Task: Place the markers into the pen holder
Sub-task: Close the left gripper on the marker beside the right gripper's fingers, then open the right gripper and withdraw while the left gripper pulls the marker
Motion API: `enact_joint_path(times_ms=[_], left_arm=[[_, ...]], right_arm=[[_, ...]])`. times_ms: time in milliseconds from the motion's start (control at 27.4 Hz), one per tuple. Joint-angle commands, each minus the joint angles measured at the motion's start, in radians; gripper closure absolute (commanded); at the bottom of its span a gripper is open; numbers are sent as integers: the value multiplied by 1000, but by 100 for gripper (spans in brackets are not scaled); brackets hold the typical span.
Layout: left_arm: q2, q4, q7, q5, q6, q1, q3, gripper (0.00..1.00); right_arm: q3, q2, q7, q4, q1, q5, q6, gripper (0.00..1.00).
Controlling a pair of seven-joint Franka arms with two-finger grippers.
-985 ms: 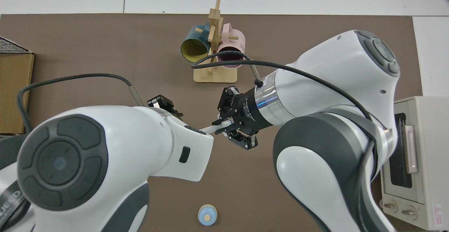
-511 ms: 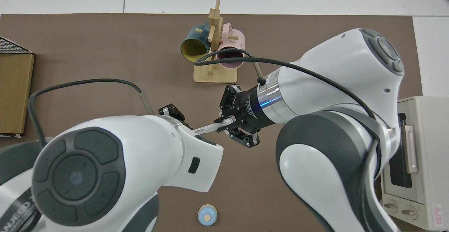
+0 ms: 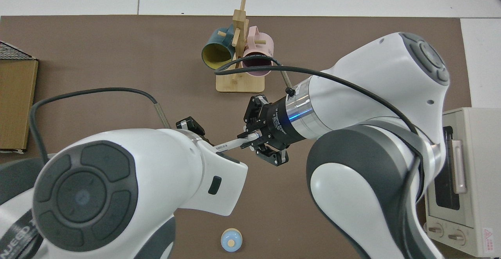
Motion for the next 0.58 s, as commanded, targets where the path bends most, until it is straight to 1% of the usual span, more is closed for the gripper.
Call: enact_joint_path(times_ms=[0, 146, 255, 328, 438, 547], left_arm=[[-11, 9, 22, 14, -12, -1, 4, 100], [-11, 7, 23, 14, -12, -1, 7, 100], [-14, 4, 23, 14, -20, 0, 9, 100], [-16, 3, 23, 12, -32, 7, 15, 100], [-16, -1, 23, 12, -60, 7, 55, 100], [-16, -7, 23, 12, -87, 8, 113, 100]], right_arm=[[1, -36, -25, -25, -14, -39, -20, 0], [-2, -49, -57, -25, -16, -84, -32, 0], [-8, -62, -158, -25, -27, -155, -74, 0], [-6, -76, -248, -25, -54, -203, -104, 0], [-8, -90, -416, -27, -96, -267, -150, 0], [-8, -104, -598, -28, -137, -341, -177, 0]])
